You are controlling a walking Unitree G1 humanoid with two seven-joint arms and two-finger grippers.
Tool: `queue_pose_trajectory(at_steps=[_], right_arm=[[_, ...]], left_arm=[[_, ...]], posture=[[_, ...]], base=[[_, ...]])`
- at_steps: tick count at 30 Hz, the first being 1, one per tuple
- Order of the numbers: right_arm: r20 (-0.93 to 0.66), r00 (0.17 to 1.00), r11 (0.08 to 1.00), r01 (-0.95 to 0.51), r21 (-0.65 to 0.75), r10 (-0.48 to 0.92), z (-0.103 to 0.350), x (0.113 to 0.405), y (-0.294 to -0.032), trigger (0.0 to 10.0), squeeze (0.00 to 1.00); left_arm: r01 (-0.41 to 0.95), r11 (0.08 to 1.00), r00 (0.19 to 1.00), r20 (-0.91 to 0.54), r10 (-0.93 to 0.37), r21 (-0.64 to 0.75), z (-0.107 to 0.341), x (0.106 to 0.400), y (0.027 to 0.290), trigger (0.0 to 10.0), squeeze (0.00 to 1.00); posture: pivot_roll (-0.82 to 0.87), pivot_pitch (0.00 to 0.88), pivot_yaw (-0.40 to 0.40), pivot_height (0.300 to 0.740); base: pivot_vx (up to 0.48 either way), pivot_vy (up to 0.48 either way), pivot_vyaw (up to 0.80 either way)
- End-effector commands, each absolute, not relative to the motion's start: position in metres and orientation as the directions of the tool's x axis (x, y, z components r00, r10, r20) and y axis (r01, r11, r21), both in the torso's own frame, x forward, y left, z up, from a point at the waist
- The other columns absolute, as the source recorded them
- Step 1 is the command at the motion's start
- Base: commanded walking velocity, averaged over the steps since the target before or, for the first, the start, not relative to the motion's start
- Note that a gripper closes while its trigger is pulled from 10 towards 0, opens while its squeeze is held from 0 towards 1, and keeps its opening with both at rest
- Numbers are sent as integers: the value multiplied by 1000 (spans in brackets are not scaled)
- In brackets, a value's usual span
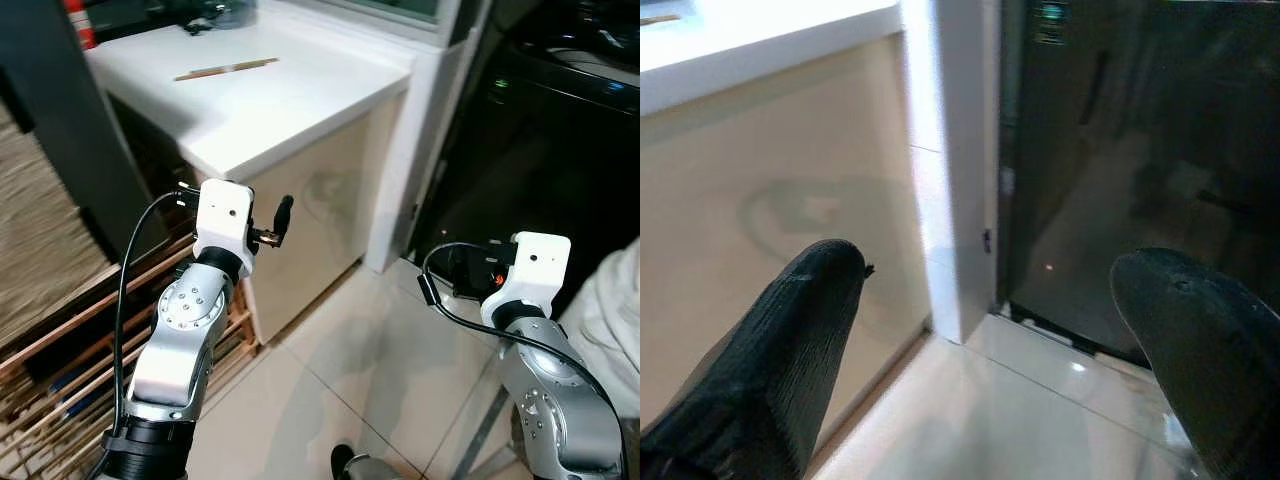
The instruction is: Clothes washing
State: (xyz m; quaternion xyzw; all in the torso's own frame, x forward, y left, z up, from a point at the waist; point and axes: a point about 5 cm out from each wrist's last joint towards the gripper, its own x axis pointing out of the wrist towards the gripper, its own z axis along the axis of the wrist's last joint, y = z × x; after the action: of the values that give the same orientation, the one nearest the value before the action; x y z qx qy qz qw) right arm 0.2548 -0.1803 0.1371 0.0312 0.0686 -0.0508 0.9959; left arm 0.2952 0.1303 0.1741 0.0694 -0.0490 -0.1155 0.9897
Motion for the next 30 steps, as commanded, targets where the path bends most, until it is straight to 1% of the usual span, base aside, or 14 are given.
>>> queue_pose_trajectory(at_steps=[1, 12, 14, 18, 22, 26, 30], right_arm=[[-150, 983, 991, 115, 67, -104, 137, 252, -180, 10000, 0], [-152, 982, 990, 122, 77, -109, 136, 251, -179, 10000, 0], [-153, 982, 990, 122, 76, -109, 136, 251, -179, 10000, 0], [-155, 982, 990, 119, 75, -107, 136, 251, -179, 10000, 0], [-136, 989, 996, 74, 57, -66, 141, 255, -172, 10000, 0], [-134, 990, 997, 49, 58, -41, 142, 257, -168, 10000, 0], [-124, 992, 997, 18, 73, -9, 145, 259, -165, 10000, 0]], left_arm=[[229, 961, 966, 82, -243, 155, 177, 297, 130, 10000, 0], [238, 956, 965, 73, -253, 171, 177, 299, 130, 10000, 0], [240, 956, 965, 63, -254, 170, 177, 299, 130, 10000, 0], [224, 951, 968, 63, -242, 213, 177, 300, 131, 10000, 0], [207, 965, 975, 54, -218, 161, 175, 299, 134, 10000, 0], [179, 971, 981, 51, -189, 157, 175, 300, 137, 10000, 0], [177, 974, 979, 71, -188, 142, 180, 301, 138, 10000, 0]], posture=[[-52, 0, 53, 740], [-55, 0, 61, 740], [-55, 0, 61, 740], [-53, 0, 61, 740], [-49, 0, 57, 740], [-41, 0, 52, 740], [-28, 0, 37, 740]], base=[[0, 405, -781], [0, 411, -781], [0, 266, -781], [0, 0, -781], [0, 0, 0], [0, 0, 0], [0, 0, 0]])
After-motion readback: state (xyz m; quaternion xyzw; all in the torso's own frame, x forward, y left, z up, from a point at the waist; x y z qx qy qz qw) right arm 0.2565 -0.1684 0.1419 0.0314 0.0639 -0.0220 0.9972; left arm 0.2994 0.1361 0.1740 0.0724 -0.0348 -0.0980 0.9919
